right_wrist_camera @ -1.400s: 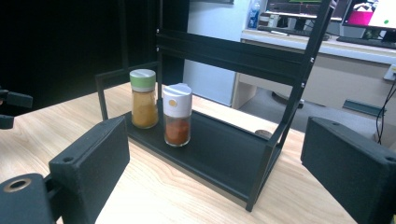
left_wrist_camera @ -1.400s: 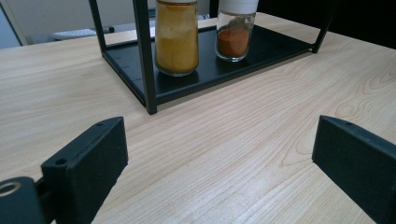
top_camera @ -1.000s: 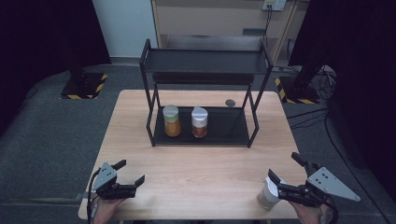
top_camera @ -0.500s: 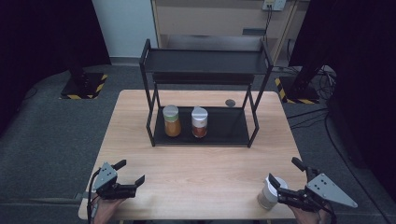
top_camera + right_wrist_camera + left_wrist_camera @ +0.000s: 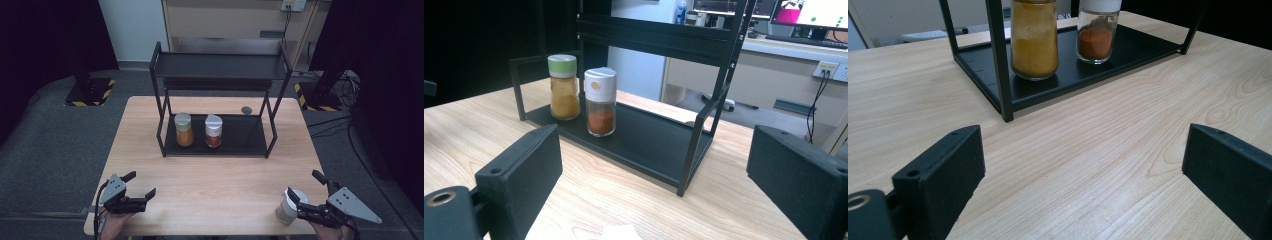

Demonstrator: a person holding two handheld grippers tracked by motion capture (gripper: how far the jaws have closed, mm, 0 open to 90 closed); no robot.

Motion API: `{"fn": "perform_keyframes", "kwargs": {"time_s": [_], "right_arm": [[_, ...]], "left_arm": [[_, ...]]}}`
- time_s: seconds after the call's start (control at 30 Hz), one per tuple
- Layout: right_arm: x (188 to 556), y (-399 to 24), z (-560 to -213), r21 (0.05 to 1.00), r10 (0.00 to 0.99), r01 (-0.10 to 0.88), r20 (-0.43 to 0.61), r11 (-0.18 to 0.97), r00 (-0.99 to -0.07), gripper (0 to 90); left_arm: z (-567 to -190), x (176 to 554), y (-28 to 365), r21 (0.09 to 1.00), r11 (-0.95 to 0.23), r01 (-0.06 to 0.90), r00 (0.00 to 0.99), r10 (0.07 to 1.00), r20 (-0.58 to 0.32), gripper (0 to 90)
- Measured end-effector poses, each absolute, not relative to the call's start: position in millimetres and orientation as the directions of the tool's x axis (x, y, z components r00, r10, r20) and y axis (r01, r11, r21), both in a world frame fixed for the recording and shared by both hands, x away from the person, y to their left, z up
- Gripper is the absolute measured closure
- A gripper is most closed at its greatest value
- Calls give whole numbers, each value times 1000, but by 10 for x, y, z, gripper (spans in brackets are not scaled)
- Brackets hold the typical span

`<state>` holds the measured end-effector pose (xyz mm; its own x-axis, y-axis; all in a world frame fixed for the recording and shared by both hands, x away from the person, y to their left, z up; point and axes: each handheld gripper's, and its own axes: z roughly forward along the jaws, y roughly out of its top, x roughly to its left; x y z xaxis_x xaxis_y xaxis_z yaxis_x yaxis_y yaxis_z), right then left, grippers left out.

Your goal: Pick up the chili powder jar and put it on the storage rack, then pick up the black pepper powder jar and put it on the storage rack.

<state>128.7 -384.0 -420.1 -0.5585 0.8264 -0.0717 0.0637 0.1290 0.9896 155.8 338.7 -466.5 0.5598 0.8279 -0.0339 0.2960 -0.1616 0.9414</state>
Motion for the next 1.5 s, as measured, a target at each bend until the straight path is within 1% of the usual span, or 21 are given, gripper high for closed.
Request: {"fn": "perform_keyframes", "kwargs": {"time_s": [0.33,0.6,1.07,1.5], "right_arm": [[1294,-3842,-4173,989,822,66,-72,131,-564,79],[1305,-3857,-4069,987,816,83,-68,140,-575,72],[1305,-3867,-3820,973,801,131,-76,190,-594,62],[1305,-3879,-3798,953,781,173,-93,250,-618,64]], "left_arm": [[-4662,1563,3376,941,-166,295,563,826,-31,30],[-4660,1560,3377,941,-169,294,564,825,-28,30],[-4661,1560,3377,941,-169,293,563,826,-27,30],[-4658,1560,3373,940,-171,294,563,826,-26,30]]}}
